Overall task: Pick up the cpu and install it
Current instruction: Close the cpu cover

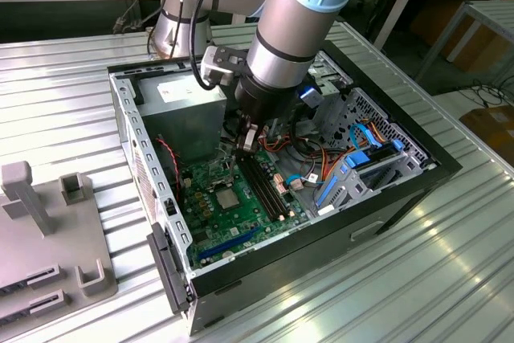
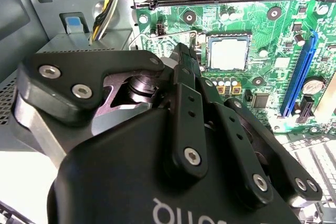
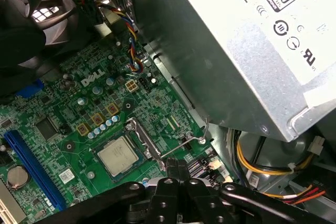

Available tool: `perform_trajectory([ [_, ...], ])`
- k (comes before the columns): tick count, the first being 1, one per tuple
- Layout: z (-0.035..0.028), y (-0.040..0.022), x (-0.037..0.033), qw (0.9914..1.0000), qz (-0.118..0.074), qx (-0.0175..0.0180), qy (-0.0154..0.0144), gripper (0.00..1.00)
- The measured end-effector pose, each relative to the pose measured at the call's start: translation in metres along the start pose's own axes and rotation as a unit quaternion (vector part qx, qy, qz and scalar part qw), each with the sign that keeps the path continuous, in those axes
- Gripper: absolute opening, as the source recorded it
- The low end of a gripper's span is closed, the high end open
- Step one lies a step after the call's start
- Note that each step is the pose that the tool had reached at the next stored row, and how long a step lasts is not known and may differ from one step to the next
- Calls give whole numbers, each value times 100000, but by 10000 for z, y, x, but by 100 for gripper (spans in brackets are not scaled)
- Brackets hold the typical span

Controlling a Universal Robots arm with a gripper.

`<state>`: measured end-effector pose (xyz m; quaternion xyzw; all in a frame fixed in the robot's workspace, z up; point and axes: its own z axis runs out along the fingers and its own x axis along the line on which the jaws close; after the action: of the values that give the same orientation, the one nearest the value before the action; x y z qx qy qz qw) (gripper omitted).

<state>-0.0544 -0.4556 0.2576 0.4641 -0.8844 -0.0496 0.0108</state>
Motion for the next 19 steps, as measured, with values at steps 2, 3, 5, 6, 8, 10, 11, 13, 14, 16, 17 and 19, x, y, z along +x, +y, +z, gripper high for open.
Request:
perform_trajectory([
  [2, 0, 0, 0, 100000, -3, -1, 3, 11],
  [3, 0, 0, 0, 100000, -4, 0, 2, 11],
  [5, 0, 0, 0, 100000, -19, 0, 3, 11],
  [6, 0, 0, 0, 100000, -37, -1, 6, 11],
  [8, 0, 0, 0, 100000, -38, -1, 4, 11],
  [10, 0, 0, 0, 100000, -40, -2, 6, 11],
  [11, 0, 0, 0, 100000, -40, -2, 3, 11],
  [13, 0, 0, 0, 100000, -43, -3, 6, 11],
  [14, 0, -1, 1, 100000, -48, -5, -1, 11],
  [16, -1, -9, 11, 100000, -55, -1, 11, 11],
  [17, -2, -14, 19, 100000, -54, -5, 10, 11],
  [19, -4, -26, 37, 100000, -48, -1, 8, 11],
])
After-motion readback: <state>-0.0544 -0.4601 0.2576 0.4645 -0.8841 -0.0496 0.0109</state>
